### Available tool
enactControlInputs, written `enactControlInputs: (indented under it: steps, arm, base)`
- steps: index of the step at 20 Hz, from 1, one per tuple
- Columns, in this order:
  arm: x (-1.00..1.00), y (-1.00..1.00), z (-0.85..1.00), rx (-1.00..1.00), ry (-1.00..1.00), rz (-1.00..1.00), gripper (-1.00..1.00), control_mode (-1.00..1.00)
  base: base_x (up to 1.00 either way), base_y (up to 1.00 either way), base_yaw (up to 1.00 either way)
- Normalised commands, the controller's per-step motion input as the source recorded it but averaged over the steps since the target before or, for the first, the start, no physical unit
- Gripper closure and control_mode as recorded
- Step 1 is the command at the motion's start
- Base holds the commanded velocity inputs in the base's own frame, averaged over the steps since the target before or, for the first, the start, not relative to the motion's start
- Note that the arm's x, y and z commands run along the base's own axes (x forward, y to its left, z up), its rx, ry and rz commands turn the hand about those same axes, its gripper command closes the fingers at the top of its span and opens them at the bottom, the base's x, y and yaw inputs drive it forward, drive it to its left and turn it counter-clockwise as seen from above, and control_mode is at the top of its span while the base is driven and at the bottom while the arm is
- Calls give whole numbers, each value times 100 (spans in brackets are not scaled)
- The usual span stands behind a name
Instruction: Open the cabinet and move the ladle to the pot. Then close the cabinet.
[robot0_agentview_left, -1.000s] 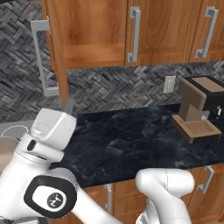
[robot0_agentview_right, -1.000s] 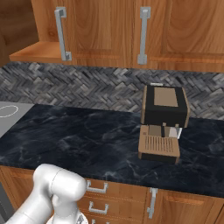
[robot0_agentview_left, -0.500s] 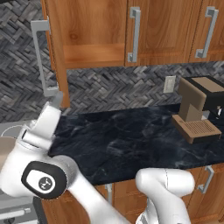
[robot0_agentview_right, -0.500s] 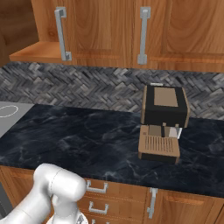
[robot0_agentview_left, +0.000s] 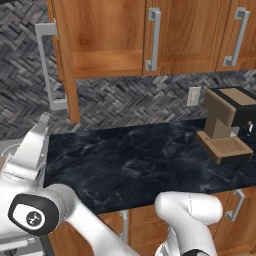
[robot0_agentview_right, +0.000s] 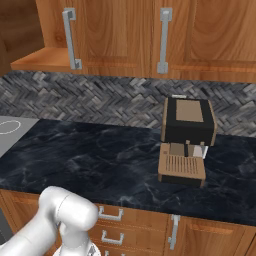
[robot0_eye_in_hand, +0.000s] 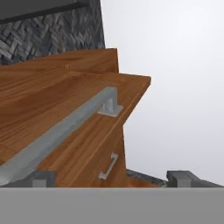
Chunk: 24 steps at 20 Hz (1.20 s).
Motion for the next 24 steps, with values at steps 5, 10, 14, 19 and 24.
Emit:
enactControlInputs:
  steps: [5, 10, 14, 19, 24]
  arm:
    - [37, 32, -40, 13, 0, 19, -100, -100]
    - [58, 28, -9, 13, 0, 16, -100, -100]
    - [70, 40, 0, 7, 0, 10, -100, -100]
    - [56, 19, 0, 2, 0, 4, -100, -100]
    - [39, 0, 0, 0, 0, 0, -100, -100]
  base:
    - [0, 0, 0]
    - [0, 0, 0]
    - [0, 0, 0]
    - [0, 0, 0]
    - [0, 0, 0]
